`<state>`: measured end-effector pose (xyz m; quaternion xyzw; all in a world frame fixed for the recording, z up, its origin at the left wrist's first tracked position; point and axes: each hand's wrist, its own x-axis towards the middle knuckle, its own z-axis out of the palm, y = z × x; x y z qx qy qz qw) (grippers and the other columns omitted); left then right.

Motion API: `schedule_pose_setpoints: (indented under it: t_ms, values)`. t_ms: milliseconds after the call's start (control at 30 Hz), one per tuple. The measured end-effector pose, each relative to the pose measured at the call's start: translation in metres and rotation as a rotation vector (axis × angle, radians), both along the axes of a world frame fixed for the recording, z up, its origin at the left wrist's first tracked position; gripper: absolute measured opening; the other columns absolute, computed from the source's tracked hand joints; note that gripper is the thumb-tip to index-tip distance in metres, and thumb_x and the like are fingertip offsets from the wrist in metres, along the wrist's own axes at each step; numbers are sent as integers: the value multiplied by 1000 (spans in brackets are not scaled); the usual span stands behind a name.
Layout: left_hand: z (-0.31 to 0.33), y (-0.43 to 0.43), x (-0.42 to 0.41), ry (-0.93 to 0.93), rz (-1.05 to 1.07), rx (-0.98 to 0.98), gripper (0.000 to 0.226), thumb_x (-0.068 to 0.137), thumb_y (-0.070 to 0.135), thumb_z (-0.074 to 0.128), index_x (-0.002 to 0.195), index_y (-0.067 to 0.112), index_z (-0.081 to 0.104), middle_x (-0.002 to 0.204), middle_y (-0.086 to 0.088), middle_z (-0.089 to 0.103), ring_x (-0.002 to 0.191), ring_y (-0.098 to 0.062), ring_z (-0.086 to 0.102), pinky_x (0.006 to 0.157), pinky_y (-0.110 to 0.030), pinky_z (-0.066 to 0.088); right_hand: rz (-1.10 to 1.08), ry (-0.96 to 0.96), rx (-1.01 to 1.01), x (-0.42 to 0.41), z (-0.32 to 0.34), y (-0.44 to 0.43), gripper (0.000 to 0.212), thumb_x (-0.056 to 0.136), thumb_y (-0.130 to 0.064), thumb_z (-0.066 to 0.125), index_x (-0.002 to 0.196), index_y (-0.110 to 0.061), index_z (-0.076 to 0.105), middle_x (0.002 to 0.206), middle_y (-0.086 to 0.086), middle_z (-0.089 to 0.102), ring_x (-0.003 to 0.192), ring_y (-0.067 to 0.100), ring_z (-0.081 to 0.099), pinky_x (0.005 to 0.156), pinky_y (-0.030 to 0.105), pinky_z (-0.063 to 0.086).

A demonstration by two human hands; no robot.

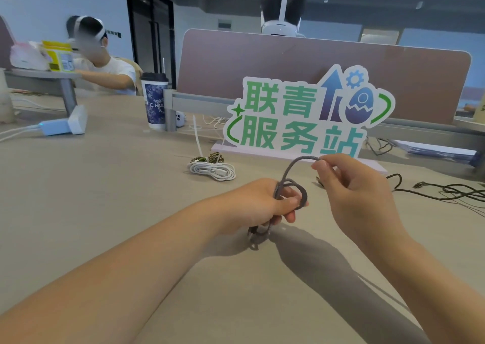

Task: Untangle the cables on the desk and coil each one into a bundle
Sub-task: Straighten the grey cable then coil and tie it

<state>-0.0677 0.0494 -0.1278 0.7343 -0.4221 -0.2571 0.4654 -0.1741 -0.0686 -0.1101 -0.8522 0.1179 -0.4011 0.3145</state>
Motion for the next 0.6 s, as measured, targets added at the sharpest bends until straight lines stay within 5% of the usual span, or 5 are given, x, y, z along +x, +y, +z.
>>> schedule_pose_setpoints:
  t_ms: [100,200,367,500,600]
  values:
    - [-1,-2,-4,68,-16,-64,29,98,34,45,98,15,67,63,7,55,54,-11,43,58,-24,36,35,60,54,-2,5,0,22,91,-23,55,73,-20,68,76,2,68,76,14,55,66,21,41]
    - [-2,-2,-3,147,-11,-123,30,99,34,43,93,15,66,58,7,53,51,-9,43,55,-21,36,44,155,36,-3,7,-2,29,89,-21,56,62,-22,66,66,5,64,65,16,51,54,19,38]
    - [0,-4,-5,388,105,-213,32,102,30,35,90,16,60,53,5,46,39,-5,38,42,-16,35,23,260,-22,0,4,-6,27,91,-36,54,71,-25,69,44,-6,45,45,7,39,41,15,28]
    - [8,1,11,582,237,-310,29,101,31,38,90,18,61,48,10,39,36,-1,30,38,-13,26,-12,330,70,-1,8,-9,30,92,-39,52,75,-21,68,69,-1,61,65,15,52,53,26,38]
    - [8,5,16,561,234,-331,27,100,32,40,101,17,63,49,11,37,36,-2,30,39,-14,28,-18,301,122,-3,9,-4,30,92,-35,53,70,-19,67,72,5,63,64,19,52,58,29,40]
